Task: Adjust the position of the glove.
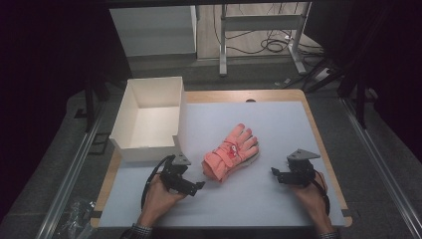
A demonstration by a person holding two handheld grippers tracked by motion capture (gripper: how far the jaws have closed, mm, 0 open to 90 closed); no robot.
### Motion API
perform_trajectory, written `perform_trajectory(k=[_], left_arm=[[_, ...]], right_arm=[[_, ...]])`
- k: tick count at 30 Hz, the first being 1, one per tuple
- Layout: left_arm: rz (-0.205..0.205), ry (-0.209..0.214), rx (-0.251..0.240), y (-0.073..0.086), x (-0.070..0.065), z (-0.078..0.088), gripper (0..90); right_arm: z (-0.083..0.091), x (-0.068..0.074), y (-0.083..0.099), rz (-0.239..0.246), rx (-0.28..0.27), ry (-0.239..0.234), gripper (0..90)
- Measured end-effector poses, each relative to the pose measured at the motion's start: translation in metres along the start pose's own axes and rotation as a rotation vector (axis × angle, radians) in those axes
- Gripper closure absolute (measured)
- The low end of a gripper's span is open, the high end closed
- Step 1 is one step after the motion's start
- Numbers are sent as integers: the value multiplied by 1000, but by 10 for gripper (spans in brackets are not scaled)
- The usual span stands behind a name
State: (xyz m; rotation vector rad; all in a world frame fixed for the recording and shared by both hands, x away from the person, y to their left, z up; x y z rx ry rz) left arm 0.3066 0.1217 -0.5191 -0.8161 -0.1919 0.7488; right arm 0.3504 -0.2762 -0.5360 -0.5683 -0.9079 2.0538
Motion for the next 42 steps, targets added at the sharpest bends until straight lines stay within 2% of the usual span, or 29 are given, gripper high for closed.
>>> perform_trajectory(k=[2, 8, 14, 19, 24, 32, 33, 37, 42], left_arm=[[-10, 8, 2, -6, -2, 2, 1], [-30, 36, 13, -25, -5, 9, 1], [-25, 67, 9, -43, -5, 15, 0], [-38, 86, 16, -62, -7, 12, 0], [-67, 82, 38, -82, -11, -1, 0], [-117, 73, 80, -107, -18, -32, 0], [-129, 67, 93, -109, -19, -35, 0], [-134, 48, 122, -112, -23, -52, 0], [-144, 27, 176, -108, -24, -71, 0]], right_arm=[[-1, -3, 0, -28, 7, -9, 185], [-1, -3, 1, -25, 3, -3, 179], [-1, -3, 1, -24, 2, 1, 174], [-1, -3, 1, -25, 2, 1, 173], [-1, -3, 1, -25, 2, 1, 173], [-1, -3, 1, -31, 2, -2, 172], [-1, -3, 1, -30, 1, -2, 172], [-1, -3, 1, -30, 2, -2, 172], [-1, -3, 1, -25, -1, -2, 172]])
Point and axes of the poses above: each handheld gripper's, and its own axes: z roughly backward along the jaws, y roughly out of its underside, x roughly to its left, the point moved 1 cm from there along -z, roughly forward along the jaws, and after that the axes turned 3 degrees about -x, right-handed, at the moved point
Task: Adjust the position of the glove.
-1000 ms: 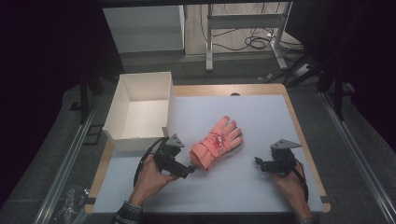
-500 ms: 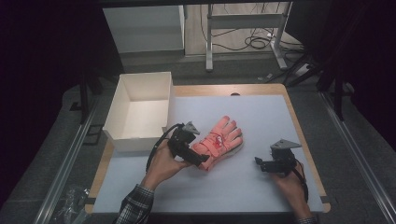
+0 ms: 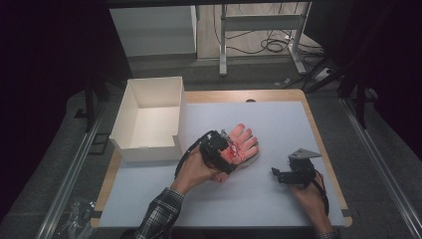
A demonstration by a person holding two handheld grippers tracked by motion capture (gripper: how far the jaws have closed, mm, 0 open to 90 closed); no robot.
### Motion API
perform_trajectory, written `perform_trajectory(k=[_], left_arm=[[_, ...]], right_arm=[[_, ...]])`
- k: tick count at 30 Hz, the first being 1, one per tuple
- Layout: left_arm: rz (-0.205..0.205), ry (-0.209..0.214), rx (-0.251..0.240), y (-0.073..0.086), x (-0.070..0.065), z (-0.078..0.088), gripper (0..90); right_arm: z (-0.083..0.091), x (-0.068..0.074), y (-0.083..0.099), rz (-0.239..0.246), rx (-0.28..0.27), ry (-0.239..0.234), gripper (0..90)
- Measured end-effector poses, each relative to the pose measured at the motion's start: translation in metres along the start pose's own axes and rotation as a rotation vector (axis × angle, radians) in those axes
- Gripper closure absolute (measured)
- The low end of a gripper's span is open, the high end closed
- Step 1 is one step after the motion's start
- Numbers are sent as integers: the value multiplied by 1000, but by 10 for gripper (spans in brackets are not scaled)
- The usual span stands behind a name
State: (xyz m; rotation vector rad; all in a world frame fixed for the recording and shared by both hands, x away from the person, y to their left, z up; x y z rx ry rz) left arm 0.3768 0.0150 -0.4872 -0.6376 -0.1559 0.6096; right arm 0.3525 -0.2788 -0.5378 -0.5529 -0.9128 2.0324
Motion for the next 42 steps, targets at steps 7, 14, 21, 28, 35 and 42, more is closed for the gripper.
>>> perform_trajectory(k=[7, 14, 21, 28, 35, 42], left_arm=[[-1, -23, 83, 8, 3, -24, 0], [6, -4, 147, 13, 4, -38, 9], [-3, -14, 190, 11, 0, -38, 122], [-33, 8, 190, 7, -2, -31, 342], [-16, 44, 152, 9, 3, -24, 420], [26, 51, 116, 7, 6, -12, 429]], right_arm=[[0, 0, 0, -3, 2, -1, 171], [0, 0, 0, -3, 2, 0, 171], [0, 0, 0, -3, 3, 0, 171], [0, 1, 0, -5, 4, 0, 171], [0, 0, 0, -3, 3, 0, 171], [0, 0, 0, -5, 4, 0, 171]])
Point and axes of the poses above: each handheld gripper's, and its own axes: z roughly backward along the jaws, y roughly out of its underside, x roughly to its left, the point moved 1 cm from there along -z, roughly forward along the jaws, and after that the axes turned 3 degrees about -x, right-handed, at the moved point
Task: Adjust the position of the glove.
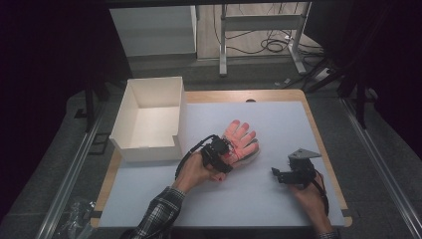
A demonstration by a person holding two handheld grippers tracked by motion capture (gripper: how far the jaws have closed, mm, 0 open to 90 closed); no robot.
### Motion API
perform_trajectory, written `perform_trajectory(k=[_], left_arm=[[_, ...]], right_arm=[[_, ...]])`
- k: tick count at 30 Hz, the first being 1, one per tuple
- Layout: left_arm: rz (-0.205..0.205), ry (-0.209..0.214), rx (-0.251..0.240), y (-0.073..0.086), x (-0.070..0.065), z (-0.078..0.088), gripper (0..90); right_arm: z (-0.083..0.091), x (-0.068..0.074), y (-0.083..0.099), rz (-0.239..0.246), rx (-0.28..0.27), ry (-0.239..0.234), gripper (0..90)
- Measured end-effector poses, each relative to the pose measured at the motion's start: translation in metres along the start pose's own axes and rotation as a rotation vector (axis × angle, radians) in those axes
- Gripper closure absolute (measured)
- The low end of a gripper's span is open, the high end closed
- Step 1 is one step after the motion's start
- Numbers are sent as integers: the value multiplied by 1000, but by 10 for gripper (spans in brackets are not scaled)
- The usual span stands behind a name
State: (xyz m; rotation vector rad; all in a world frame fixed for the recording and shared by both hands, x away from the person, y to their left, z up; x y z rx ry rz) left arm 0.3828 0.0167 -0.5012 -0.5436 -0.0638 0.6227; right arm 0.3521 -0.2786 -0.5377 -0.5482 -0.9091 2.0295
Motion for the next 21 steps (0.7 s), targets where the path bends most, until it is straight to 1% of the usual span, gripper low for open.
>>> perform_trajectory(k=[5, 8, 11, 15, 16, 18, 20, 21], left_arm=[[14, -23, -8, -6, 2, 13, 427], [6, -47, -12, -10, 3, 21, 426], [4, -80, -35, -13, 6, 29, 424], [5, -89, -53, -18, 11, 39, 424], [5, -95, -56, -19, 12, 41, 424], [-7, -112, -67, -21, 13, 46, 423], [-7, -125, -73, -23, 14, 50, 422], [1, -128, -79, -24, 15, 51, 422]], right_arm=[[0, 0, 0, 1, -3, 0, 171], [0, 0, 0, 1, -3, 0, 171], [0, 0, 0, 0, -3, 0, 171], [0, 0, 0, 0, -3, 1, 171], [0, 0, 0, 1, -3, 1, 171], [0, 0, 0, 1, -3, 1, 171], [0, 0, 0, 0, -3, 0, 171], [0, 0, 0, 0, -3, 0, 171]])
Point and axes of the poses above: each handheld gripper's, and its own axes: z roughly backward along the jaws, y roughly out of its underside, x roughly to its left, the point moved 1 cm from there along -z, roughly forward along the jaws, and after that the axes turned 3 degrees about -x, right-handed, at the moved point
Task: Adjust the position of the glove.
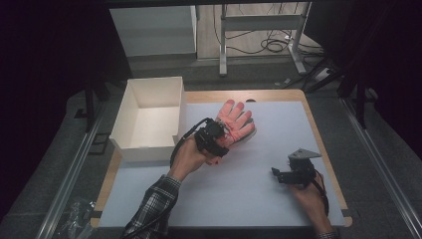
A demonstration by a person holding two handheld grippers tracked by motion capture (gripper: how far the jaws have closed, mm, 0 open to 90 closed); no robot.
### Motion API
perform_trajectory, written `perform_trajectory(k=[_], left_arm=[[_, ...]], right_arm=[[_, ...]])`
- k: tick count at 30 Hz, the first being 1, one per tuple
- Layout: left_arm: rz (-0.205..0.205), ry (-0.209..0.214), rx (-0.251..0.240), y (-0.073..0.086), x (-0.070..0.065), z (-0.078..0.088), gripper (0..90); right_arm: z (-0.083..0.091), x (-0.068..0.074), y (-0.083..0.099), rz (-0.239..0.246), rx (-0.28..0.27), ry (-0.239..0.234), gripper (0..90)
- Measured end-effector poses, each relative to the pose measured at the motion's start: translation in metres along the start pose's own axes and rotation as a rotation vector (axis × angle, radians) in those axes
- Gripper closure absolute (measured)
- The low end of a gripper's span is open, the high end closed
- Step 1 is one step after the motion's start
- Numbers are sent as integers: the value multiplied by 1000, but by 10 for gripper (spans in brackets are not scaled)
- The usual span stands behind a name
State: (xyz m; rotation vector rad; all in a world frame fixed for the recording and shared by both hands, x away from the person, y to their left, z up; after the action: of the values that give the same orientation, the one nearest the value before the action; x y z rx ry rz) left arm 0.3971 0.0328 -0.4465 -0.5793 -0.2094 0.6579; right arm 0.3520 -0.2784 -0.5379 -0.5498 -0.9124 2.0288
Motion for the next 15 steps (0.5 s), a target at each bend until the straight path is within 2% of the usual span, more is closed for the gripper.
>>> perform_trajectory(k=[8, 11, 15], left_arm=[[33, -33, -26, -13, 12, 14, 424], [24, -50, -21, -18, 16, 20, 424], [37, -67, -16, -27, 23, 30, 423]], right_arm=[[0, 0, 0, 0, 0, 0, 171], [0, 0, 0, -2, 1, -1, 171], [0, 0, 0, -2, 0, -1, 171]])
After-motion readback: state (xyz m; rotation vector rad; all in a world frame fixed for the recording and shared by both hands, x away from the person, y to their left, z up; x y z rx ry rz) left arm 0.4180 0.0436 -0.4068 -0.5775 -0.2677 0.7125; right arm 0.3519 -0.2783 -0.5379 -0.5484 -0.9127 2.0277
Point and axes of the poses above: each handheld gripper's, and its own axes: z roughly backward along the jaws, y roughly out of its underside, x roughly to its left, the point moved 1 cm from there along -z, roughly forward along the jaws, and after that the axes turned 3 degrees about -x, right-handed, at the moved point
